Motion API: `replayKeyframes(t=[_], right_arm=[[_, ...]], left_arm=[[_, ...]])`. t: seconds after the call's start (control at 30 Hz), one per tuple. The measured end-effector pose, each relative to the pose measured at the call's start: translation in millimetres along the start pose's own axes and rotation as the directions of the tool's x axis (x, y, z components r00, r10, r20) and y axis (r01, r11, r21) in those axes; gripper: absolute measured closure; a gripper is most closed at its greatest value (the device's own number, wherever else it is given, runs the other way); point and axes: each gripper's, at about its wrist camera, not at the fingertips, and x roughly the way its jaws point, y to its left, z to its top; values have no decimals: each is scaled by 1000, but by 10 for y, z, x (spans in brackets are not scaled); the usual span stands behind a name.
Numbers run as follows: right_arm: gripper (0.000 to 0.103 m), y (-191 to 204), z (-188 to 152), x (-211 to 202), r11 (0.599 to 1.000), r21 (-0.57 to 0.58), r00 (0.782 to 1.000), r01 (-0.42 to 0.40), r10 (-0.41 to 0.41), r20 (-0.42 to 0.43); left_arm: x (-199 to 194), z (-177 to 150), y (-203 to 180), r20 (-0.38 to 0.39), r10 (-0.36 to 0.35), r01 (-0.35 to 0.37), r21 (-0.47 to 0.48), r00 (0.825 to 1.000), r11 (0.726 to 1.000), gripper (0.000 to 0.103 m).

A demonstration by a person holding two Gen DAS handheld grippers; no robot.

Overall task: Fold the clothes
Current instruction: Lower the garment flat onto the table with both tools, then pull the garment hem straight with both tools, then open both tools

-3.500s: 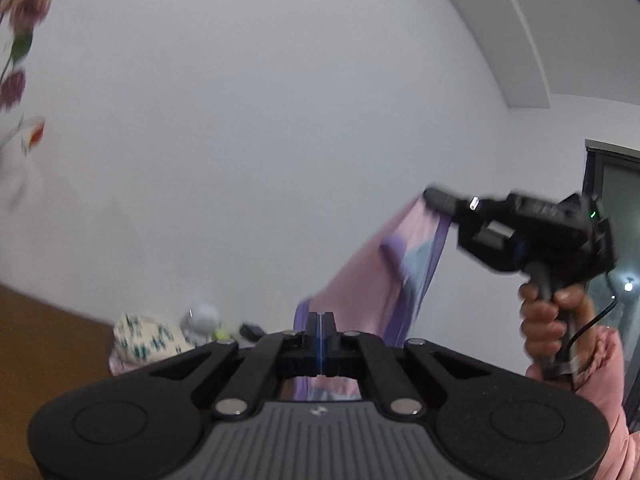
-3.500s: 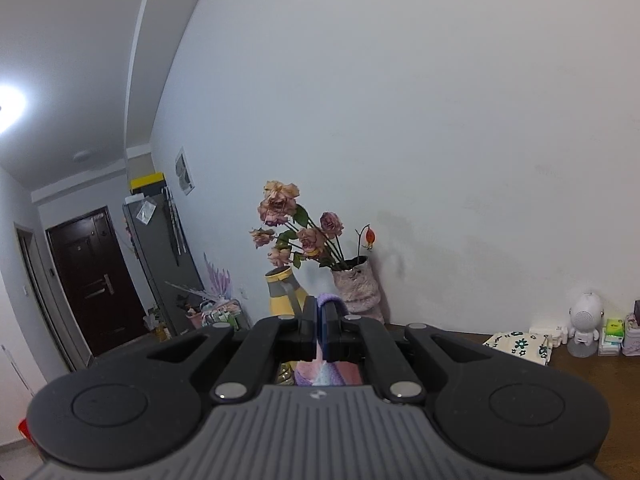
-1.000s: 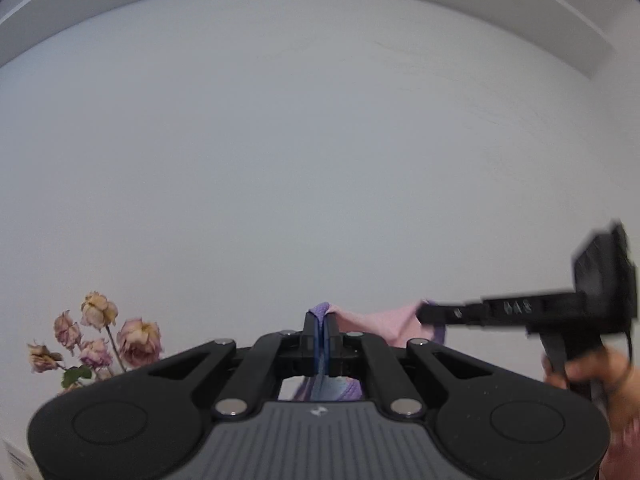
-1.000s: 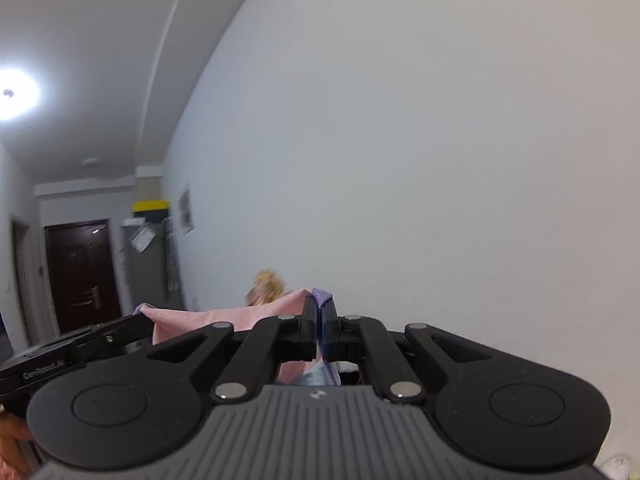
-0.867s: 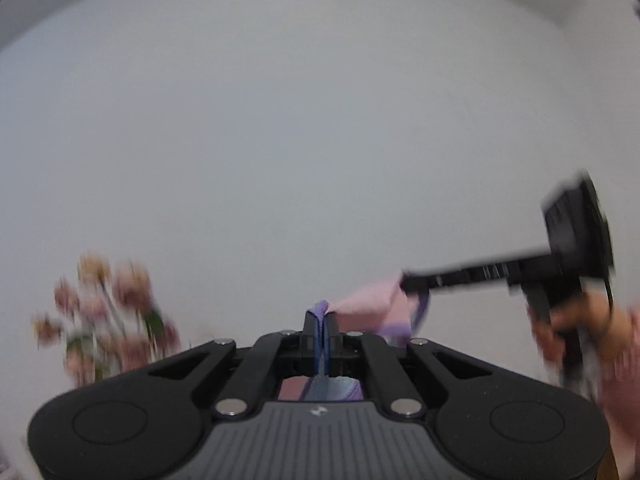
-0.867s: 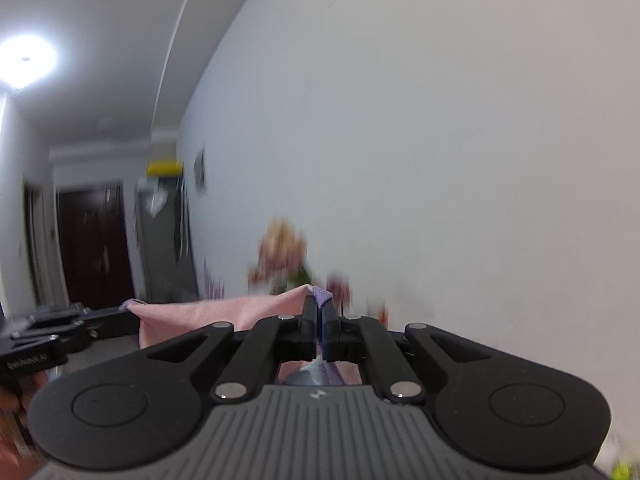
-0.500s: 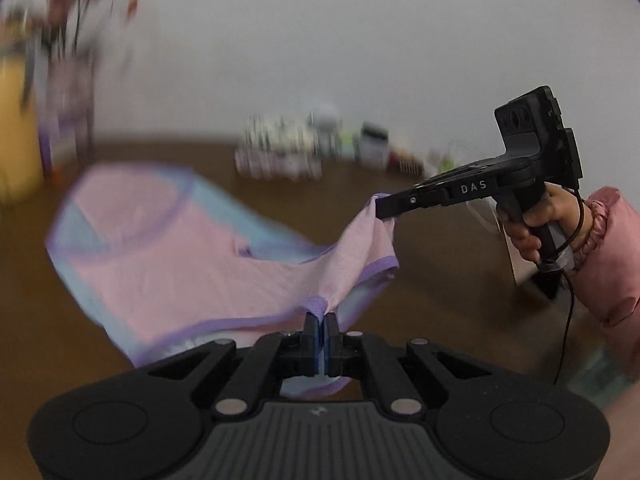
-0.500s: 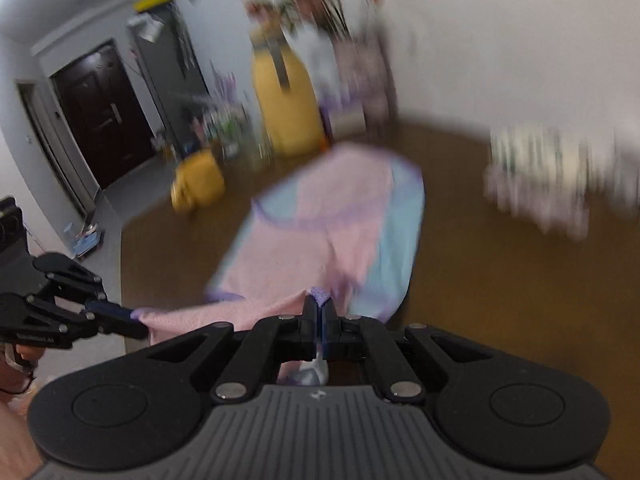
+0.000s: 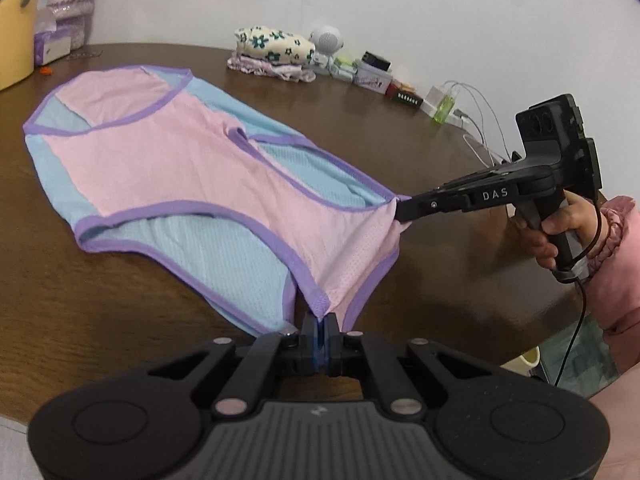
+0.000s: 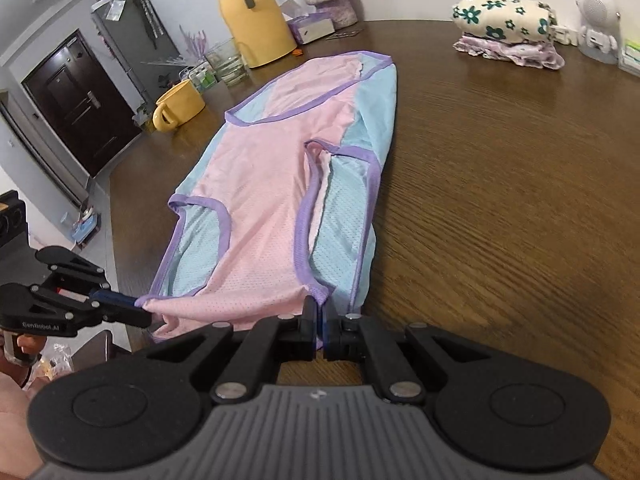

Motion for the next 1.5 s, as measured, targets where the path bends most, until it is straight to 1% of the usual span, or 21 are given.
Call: replayKeyframes(t=[0.03, 0.13, 0.2, 0.23, 0.27, 0.37, 0.4, 0.5, 0.53, 0.63, 0.7, 0.77, 0.93, 1.03, 1.1, 1.13, 1.17, 1.2, 1.27, 1.4, 1.5], right_arm=[[98, 2, 15, 22, 1000, 0, 1000, 2, -2, -6], [91, 13, 74, 62, 1000, -2, 1000, 12, -12, -11], [79, 5, 77, -37, 1000, 7, 1000, 9, -9, 15], [70, 1, 79, -86, 1000, 12, 1000, 8, -8, 28], [67, -3, 86, -135, 1000, 17, 999, 4, -5, 43], [67, 0, 137, -256, 999, 35, 995, -16, 13, 98], [67, 22, 163, -249, 999, 34, 994, -22, 19, 107], [67, 134, 282, -129, 1000, 16, 991, -16, 14, 133], [67, 184, 340, -58, 1000, 4, 990, 8, -8, 141], [67, 327, 589, 241, 991, -54, 980, 123, -112, 162], [67, 381, 780, 465, 981, -89, 974, 170, -154, 166], [67, 413, 971, 680, 973, -120, 972, 199, -180, 150], [68, 440, 1289, 1161, 916, -268, 954, 299, -285, 91], [68, 403, 1351, 1323, 907, -307, 956, 290, -290, 47], [70, 373, 1373, 1344, 911, -308, 960, 274, -276, 38], [78, 348, 1391, 1341, 918, -299, 964, 262, -265, 28], [90, 319, 1406, 1336, 925, -288, 967, 248, -253, 19], [91, 284, 1417, 1326, 932, -276, 971, 234, -241, 12], [100, 209, 1430, 1293, 944, -249, 975, 216, -221, 8], [100, 53, 1471, 1156, 960, -193, 980, 201, -200, 24], [100, -77, 1524, 1031, 959, -169, 974, 228, -222, 51]], left_arm=[[-4, -35, -14, -8, -2, 2, -1, 1000, 1000, 98], [-19, -72, -7, -16, -20, 20, 1, 1000, 1000, 83], [-93, -67, 3, 6, -46, 46, 10, 999, 999, 59], [-141, -60, 16, 22, -60, 59, 14, 998, 998, 55], [-188, -44, 32, 39, -69, 68, 16, 997, 998, 54], [-320, 36, 86, 91, -80, 78, 18, 993, 997, 47], [-348, 70, 98, 105, -74, 72, 18, 992, 997, 47], [-311, 206, 128, 126, -7, 5, 14, 992, 1000, 48], [-289, 250, 143, 129, 15, -16, 9, 992, 1000, 49], [-199, 354, 221, 131, 76, -75, -10, 988, 997, 52], [-159, 400, 287, 134, 120, -121, -4, 984, 993, 58], [-122, 441, 355, 136, 161, -163, 7, 978, 987, 59], [-93, 509, 595, 143, 236, -240, 8, 961, 971, 59], [-77, 538, 742, 138, 245, -247, -2, 960, 969, 59], [-58, 549, 821, 128, 238, -239, -7, 963, 971, 59], [-46, 551, 843, 124, 234, -235, -9, 964, 972, 59], [-33, 553, 864, 119, 230, -230, -11, 966, 973, 59], [-20, 554, 886, 115, 226, -226, -13, 967, 974, 59], [9, 556, 926, 104, 220, -220, -18, 970, 975, 59], [52, 546, 961, 90, 229, -227, -24, 969, 974, 60], [54, 538, 965, 89, 230, -229, -24, 969, 973, 60]])
